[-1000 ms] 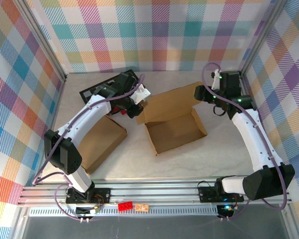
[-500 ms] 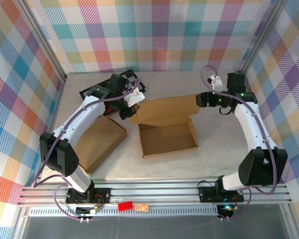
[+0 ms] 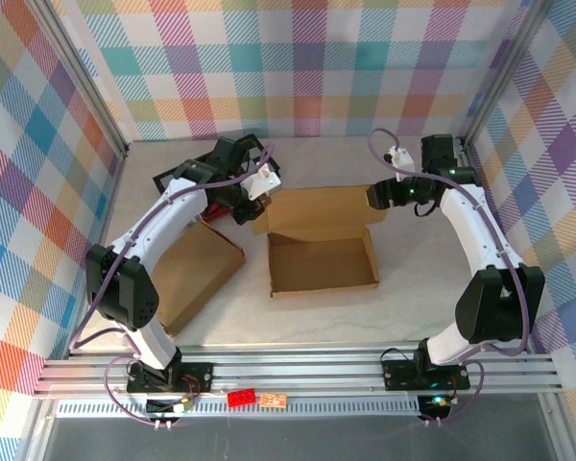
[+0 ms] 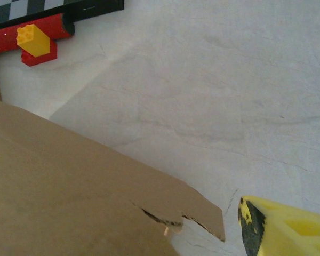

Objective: Fold the paper box

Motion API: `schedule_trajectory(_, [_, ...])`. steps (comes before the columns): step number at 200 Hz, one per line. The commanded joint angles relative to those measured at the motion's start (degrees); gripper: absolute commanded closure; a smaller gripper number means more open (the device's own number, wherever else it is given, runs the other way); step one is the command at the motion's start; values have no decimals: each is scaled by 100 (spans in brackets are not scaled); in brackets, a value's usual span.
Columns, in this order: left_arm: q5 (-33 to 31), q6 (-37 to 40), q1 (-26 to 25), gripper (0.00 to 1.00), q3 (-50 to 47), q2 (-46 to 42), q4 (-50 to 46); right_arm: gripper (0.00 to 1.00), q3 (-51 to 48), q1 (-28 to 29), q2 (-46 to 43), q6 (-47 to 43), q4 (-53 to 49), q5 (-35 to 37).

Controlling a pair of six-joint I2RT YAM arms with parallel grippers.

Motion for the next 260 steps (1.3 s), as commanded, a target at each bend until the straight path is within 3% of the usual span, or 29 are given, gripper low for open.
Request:
schedule_trajectory(1, [107,-9,112,100,223,120,53,25,-76,-3,44,-63,-60,100])
schedule_trajectory(65, [97,-106,118,100,267,257,123,38,-267,-1,151,-114,58,-124])
schedule_trajectory(114, [60,-357,113,100,350,347,209,58,-246,92,250,-100,122,57])
schedule_trajectory(210, [-516,-1732,-164,100,751,702,499,79,-436,537,91,283,293,1294])
schedule_trajectory(260, [-885,-2517,-279,100,829,754,699,85,-494,720,-90,793,518,1723])
